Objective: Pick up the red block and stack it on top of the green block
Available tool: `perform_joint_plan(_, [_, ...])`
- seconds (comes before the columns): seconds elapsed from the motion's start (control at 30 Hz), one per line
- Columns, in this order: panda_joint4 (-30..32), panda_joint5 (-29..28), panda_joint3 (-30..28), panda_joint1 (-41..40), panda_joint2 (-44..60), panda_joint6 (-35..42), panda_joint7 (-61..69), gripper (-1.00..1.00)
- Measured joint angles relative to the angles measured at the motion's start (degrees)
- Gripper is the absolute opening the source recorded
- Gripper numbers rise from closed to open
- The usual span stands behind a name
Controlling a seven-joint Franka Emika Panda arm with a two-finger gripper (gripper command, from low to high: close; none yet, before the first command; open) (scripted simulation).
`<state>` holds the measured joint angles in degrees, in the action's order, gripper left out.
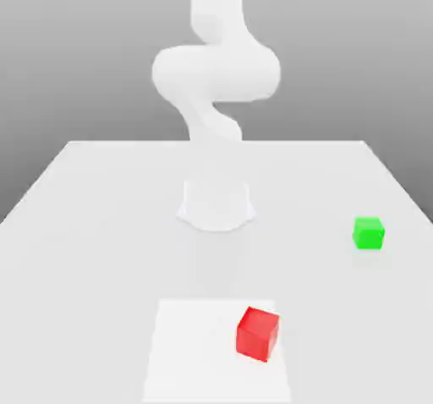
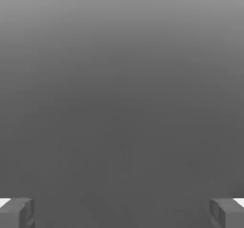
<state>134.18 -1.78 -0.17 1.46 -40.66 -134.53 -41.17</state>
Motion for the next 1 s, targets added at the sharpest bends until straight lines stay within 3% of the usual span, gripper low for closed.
perform_joint_plan(0.43, [12.7,-4.0,-3.2,7.1,27.5,-14.6,28.7,0.00])
perform_joint_plan(0.7, [19.9,1.6,-1.9,9.4,44.0,-23.9,50.7,0.00])
perform_joint_plan(0.87, [19.0,2.9,-0.8,8.5,54.3,-32.4,53.0,0.00])
perform_joint_plan(0.9, [18.8,3.0,-0.7,8.4,56.1,-33.9,53.1,-1.00])
perform_joint_plan(1.0, [18.8,2.9,-0.7,8.4,56.0,-33.8,53.1,-1.00])
